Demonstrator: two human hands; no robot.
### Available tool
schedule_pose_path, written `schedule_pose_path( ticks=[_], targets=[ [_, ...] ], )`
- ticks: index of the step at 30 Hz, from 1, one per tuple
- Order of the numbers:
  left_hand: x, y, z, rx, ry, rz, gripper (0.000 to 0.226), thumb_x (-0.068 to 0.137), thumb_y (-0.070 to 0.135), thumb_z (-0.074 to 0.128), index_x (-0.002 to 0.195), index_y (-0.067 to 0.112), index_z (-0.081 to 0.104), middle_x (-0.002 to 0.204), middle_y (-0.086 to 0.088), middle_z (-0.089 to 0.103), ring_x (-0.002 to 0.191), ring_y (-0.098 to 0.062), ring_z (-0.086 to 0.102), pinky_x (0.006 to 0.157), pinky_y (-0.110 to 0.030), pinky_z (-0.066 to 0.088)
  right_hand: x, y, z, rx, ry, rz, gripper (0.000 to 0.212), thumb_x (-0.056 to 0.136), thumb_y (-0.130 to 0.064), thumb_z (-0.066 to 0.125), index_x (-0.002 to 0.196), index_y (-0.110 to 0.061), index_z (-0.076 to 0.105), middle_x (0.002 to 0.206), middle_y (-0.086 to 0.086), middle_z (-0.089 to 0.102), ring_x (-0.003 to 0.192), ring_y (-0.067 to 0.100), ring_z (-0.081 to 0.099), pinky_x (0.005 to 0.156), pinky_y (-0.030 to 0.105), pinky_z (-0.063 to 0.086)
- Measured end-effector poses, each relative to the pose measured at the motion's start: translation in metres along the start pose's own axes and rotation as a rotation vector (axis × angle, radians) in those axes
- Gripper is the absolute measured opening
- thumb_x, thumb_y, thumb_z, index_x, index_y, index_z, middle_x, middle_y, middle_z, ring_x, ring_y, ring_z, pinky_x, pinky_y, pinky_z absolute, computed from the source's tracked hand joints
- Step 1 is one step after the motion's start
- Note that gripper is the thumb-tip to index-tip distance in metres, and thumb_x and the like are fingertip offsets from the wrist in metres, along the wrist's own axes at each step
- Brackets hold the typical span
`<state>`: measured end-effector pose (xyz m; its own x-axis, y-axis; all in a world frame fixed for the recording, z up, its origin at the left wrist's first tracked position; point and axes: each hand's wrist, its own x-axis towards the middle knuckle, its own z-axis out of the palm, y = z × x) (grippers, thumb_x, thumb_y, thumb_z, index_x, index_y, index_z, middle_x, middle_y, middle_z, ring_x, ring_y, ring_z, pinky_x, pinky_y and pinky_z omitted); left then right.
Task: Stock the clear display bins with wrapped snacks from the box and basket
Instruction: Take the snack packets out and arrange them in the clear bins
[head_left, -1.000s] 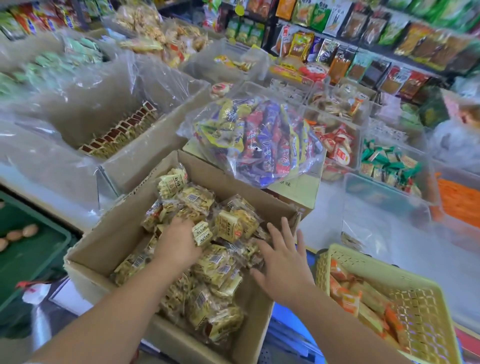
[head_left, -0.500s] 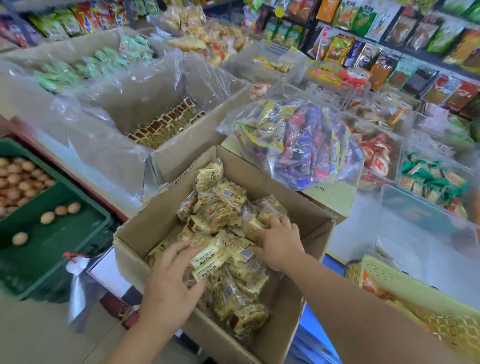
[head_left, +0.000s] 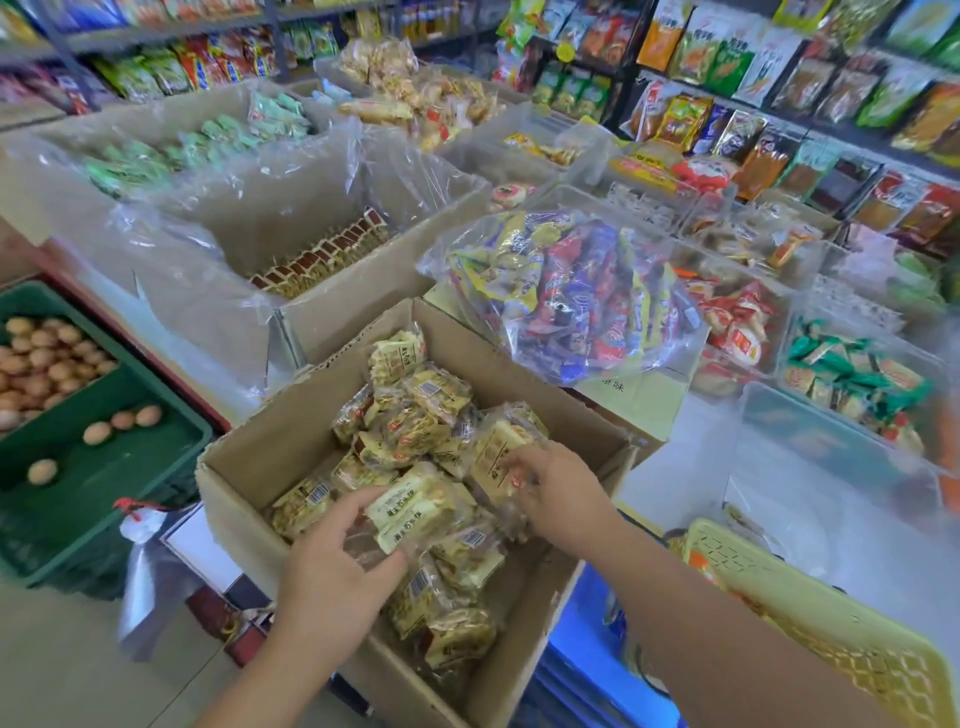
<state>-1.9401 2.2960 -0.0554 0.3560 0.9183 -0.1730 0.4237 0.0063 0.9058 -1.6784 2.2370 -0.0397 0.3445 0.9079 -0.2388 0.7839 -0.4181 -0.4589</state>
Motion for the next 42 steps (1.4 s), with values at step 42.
schedule_pose_path(
  ticks=[42],
  targets=[
    [-0.036,0.149,0.328,-0.066,-0.116,-0.236,0.048,0.072,0.027,0.092,0.111,0.046,0.071,0.116,0.009,0.069,0.109,-0.013,0.066,0.09,-0.036,0.05,-0.044,0.42,-0.078,0.621,-0.259,0.543,0.026,0.1,-0.047,0.052,0.125,-0.038,0.053,0.127,0.009,0.045,0.081,0.025,0.054,0.071,0.038,0.057]
  ],
)
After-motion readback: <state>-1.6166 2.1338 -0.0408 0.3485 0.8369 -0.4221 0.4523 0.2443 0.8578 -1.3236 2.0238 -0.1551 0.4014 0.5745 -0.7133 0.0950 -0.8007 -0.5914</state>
